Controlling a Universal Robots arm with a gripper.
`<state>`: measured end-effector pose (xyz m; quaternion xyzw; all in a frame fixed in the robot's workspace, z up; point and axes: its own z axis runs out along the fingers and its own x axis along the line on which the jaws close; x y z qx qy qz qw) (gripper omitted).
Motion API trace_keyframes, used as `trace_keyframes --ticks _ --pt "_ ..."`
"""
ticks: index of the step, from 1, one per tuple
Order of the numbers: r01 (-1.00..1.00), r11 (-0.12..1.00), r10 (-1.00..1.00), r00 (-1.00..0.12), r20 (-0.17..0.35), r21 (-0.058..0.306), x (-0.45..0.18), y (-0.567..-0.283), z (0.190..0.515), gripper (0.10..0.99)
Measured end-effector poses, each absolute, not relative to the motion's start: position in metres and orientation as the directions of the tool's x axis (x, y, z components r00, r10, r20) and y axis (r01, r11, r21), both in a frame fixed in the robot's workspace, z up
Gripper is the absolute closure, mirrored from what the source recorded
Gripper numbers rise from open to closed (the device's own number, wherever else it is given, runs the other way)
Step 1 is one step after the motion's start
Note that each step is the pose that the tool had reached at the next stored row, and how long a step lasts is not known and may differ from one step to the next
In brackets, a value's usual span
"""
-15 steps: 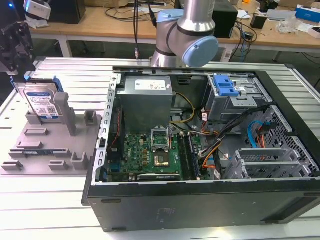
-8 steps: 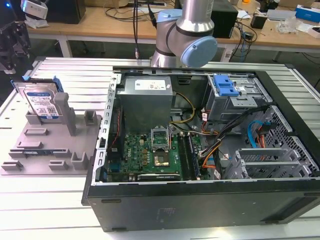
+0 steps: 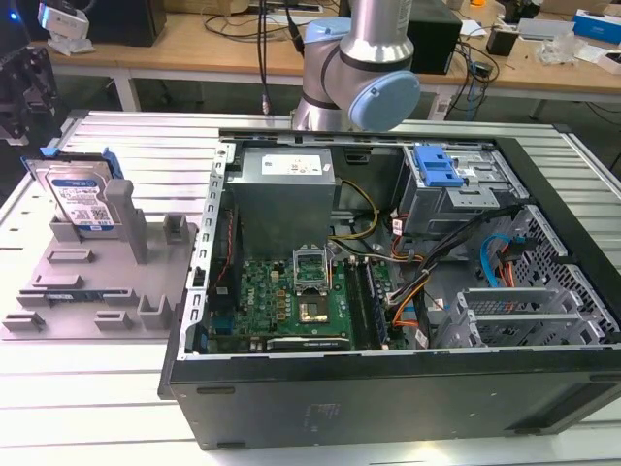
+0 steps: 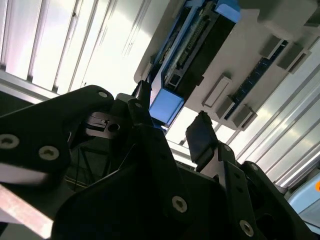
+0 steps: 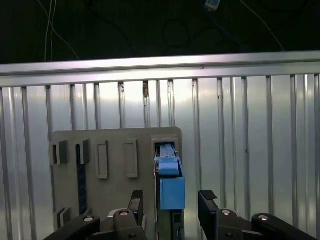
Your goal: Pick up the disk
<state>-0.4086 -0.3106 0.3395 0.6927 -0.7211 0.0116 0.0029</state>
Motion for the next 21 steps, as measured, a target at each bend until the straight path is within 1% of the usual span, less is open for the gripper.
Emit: trace_keyframes --ticks 21 --pt "-0.999 0.04 -0.999 -0.04 0.02 -0.013 -0.41 -0.31 0.319 0.529"
